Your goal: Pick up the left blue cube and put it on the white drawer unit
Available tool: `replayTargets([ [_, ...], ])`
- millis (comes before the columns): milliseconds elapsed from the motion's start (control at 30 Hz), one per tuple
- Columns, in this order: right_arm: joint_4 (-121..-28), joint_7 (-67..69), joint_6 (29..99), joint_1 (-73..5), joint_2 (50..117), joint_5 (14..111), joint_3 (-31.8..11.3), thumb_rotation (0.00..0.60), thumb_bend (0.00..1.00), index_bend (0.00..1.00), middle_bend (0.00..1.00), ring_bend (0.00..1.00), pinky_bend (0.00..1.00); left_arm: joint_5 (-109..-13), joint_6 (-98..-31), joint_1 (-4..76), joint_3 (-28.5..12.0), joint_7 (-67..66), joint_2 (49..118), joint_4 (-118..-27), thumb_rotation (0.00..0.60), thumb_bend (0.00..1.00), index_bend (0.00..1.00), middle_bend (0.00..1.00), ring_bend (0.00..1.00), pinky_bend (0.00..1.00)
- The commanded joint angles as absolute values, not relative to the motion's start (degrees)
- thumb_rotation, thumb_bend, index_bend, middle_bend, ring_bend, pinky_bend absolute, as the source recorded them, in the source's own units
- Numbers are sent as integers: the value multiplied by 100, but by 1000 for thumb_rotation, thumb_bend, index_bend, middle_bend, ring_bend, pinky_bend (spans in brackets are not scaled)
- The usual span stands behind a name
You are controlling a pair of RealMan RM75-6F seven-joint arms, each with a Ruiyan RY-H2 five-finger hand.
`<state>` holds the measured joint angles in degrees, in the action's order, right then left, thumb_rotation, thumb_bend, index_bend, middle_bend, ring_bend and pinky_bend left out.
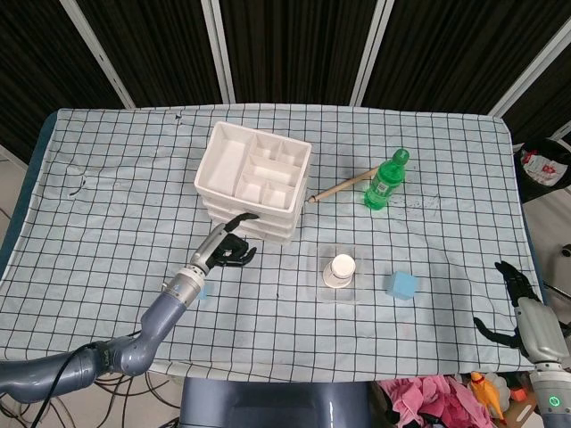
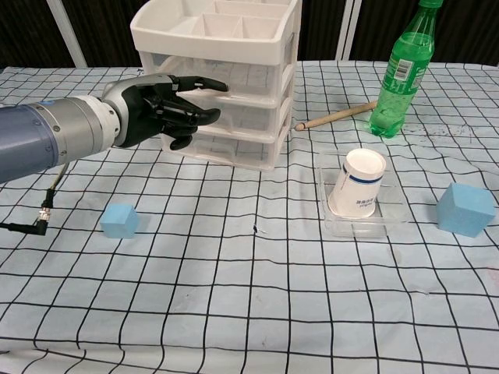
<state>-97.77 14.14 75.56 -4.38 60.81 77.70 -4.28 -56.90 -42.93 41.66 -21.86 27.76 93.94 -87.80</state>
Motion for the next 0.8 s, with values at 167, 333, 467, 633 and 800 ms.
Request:
replayTargets([
  [167,-9780,1412,7555,-437,6081,7773,-425,600,223,60,5,0,187,-5698,-4296,4168,-2188,2785,9385,-8791,600,443,162,933,884,816],
  [333,-9779,1415,7558,-435,6079,7775,-425,600,223,60,5,0,187,-5698,-4294,4168,-2182,2788,9376,-8793,600,442,162,933,884,815],
  [467,-9777,1412,7562,-435,6080,7774,-427,600,224,60,5,0,187,-5694,-4277,4191,-2183,2777,9382,-8784,600,442,162,933,884,816],
  [633,-9776,1410,7560,-435,6081,7769,-429,600,224,61,5,0,187,-5697,-4285,4204,-2180,2770,9401,-8769,600,443,162,932,884,815],
  [800,-9775,1410,7559,-435,6081,7765,-431,600,224,60,5,0,187,-5693,-4287,4206,-2180,2785,9410,-8748,600,442,162,933,884,816],
])
